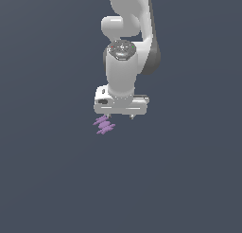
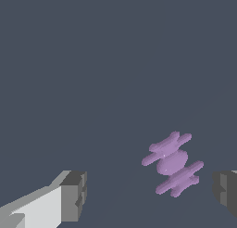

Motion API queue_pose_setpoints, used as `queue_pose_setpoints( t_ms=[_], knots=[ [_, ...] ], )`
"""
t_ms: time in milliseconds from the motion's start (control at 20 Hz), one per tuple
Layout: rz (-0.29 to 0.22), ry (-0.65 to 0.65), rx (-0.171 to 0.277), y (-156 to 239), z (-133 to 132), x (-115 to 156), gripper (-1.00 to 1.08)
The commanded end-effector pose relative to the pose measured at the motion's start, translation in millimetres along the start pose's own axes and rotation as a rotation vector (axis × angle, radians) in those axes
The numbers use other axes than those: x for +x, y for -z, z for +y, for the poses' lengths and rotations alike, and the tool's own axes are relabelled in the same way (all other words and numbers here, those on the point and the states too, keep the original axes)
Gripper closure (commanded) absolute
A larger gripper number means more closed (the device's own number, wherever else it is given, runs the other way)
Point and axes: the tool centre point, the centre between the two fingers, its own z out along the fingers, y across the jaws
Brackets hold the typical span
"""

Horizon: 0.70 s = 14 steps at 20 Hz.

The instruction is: Pick up the object and move it to a goal position.

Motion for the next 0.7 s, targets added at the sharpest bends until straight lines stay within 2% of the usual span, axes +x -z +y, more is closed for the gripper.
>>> queue_pose_setpoints(
  t_ms=[0,650],
  knots=[
    [-0.001,0.000,0.000,-0.3,0.0,-0.2,-0.92],
    [0.003,0.088,0.003,-24.4,18.8,-7.6,-0.92]
  ],
)
